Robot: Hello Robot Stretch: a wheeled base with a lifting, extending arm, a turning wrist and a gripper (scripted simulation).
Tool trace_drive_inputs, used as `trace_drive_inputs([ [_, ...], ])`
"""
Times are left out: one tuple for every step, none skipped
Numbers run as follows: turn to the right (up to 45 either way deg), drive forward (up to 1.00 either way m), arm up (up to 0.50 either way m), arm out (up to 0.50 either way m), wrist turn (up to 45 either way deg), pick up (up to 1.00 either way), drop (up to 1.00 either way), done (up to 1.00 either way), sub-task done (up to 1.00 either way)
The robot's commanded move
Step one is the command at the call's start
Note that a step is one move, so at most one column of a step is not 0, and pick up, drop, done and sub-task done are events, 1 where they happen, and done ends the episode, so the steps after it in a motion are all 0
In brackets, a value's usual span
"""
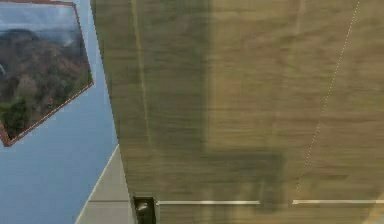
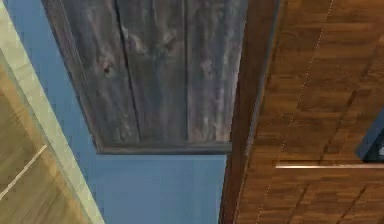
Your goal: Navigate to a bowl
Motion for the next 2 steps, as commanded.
trace_drive_inputs([
  [-45.0,0.0,0.0,0.0,0.0,0.0,0.0,0.0,0.0],
  [0.0,0.4,0.0,0.0,0.0,0.0,0.0,0.0,0.0],
])
